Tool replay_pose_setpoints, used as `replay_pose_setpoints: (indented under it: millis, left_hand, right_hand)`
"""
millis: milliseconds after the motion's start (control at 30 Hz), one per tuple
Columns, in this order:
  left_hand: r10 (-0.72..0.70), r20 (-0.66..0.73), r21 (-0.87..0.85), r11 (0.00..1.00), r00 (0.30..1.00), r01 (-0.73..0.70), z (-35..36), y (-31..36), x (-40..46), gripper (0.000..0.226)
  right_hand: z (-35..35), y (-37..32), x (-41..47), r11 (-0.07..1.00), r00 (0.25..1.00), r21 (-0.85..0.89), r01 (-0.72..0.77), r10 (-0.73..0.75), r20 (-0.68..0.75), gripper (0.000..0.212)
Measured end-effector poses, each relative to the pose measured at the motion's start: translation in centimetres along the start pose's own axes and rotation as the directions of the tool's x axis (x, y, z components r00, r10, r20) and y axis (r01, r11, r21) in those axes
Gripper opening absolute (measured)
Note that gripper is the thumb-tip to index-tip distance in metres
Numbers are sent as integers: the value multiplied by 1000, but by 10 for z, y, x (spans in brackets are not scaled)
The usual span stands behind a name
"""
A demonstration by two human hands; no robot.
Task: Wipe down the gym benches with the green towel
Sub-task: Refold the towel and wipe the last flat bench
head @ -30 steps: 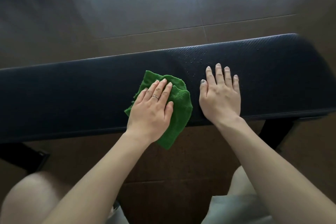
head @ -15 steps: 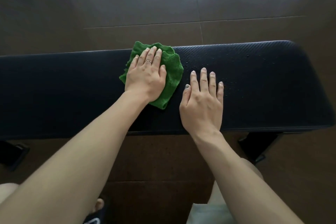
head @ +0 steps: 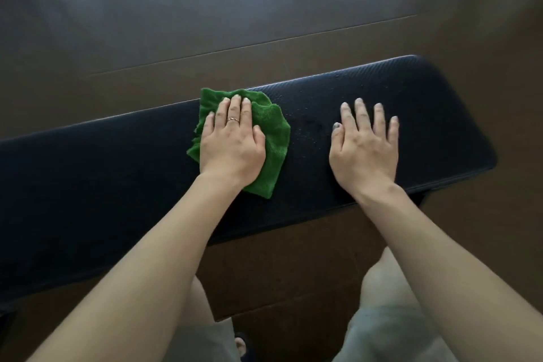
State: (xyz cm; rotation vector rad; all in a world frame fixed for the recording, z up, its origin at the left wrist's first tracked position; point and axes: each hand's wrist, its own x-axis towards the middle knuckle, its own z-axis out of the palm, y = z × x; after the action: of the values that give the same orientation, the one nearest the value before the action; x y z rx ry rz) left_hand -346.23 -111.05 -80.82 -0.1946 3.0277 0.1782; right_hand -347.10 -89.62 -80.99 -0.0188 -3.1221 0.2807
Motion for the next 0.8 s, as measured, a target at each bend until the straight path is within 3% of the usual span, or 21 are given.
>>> replay_pose_setpoints:
  millis: [167, 267, 467, 567, 700, 800]
  left_hand:
    - [22, -3, 13, 1000, 1000, -22, -5, 31, 67, 57]
    - [53, 38, 49, 997, 998, -55, -11, 46, 85, 46]
    - [84, 118, 4, 996, 989, -85, -21, 63, 107, 45]
    - [154, 56, 57, 986, 986, -157, -11, 73, 91, 53]
    - [282, 77, 57, 956, 956, -286, 1, 75, 44, 67]
    - [386, 49, 58, 920, 921, -388, 10, 70, -14, 66]
  right_hand:
    - [11, 4, -1, 999, 998, 31, -25, 27, -52, 57]
    - [12, 6, 0, 998, 994, 44, -51, 55, -91, 59]
    - [15, 3, -2, 996, 988, 77, -45, 56, -143, 60]
    - [16, 5, -3, 987, 966, 149, -66, 100, -239, 59]
    - [17, 10, -2, 947, 924, 300, -117, 214, -316, 60]
    - [16, 13, -3, 950, 941, 304, -67, 162, -297, 59]
